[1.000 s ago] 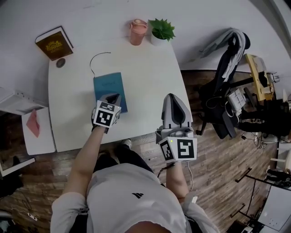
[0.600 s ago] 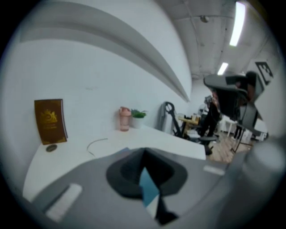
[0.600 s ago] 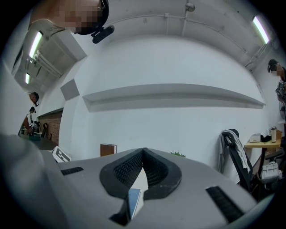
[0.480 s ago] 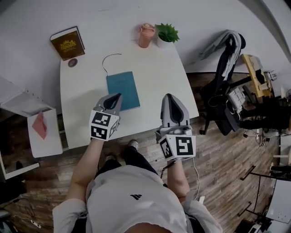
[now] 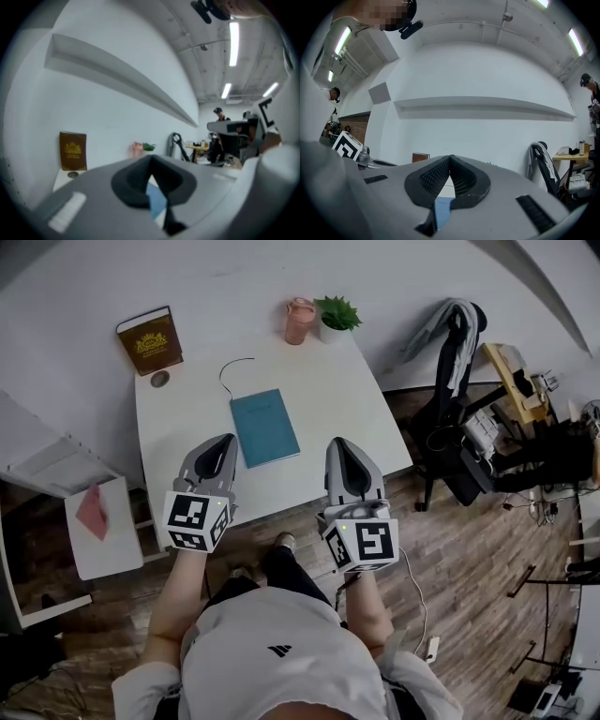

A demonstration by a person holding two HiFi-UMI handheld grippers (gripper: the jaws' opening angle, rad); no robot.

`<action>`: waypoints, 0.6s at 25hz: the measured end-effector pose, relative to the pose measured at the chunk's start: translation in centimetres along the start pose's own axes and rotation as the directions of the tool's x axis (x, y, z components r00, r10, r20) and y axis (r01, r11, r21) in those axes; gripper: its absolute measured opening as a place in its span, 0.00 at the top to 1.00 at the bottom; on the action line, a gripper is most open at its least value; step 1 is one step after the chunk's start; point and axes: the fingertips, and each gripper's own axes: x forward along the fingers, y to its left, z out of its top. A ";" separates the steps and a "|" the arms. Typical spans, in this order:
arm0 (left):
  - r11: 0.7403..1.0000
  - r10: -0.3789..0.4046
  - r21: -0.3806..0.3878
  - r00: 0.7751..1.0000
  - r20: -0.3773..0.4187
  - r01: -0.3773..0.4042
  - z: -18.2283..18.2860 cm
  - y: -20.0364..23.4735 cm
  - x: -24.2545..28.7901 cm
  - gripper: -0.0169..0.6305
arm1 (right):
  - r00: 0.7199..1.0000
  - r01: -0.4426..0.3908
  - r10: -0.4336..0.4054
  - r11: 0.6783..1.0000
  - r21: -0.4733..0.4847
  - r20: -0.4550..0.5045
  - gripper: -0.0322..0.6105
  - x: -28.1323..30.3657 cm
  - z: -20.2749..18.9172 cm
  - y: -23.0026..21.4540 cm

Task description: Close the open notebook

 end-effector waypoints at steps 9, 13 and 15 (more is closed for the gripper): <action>0.998 0.058 -0.015 0.992 0.111 -0.057 3.1 1.5 -6.5 0.96 | 0.999 0.027 -0.026 0.999 -0.019 0.025 0.96 -3.0 1.4 2.9; 0.997 0.070 0.011 0.985 0.159 -0.073 4.1 1.6 -9.1 0.96 | 0.999 0.036 -0.035 0.999 -0.027 0.037 0.96 -4.4 1.9 4.0; 0.996 0.078 0.031 0.982 0.170 -0.084 4.4 1.6 -10.3 0.96 | 0.998 0.043 -0.041 0.999 -0.025 0.045 0.96 -5.1 2.2 4.6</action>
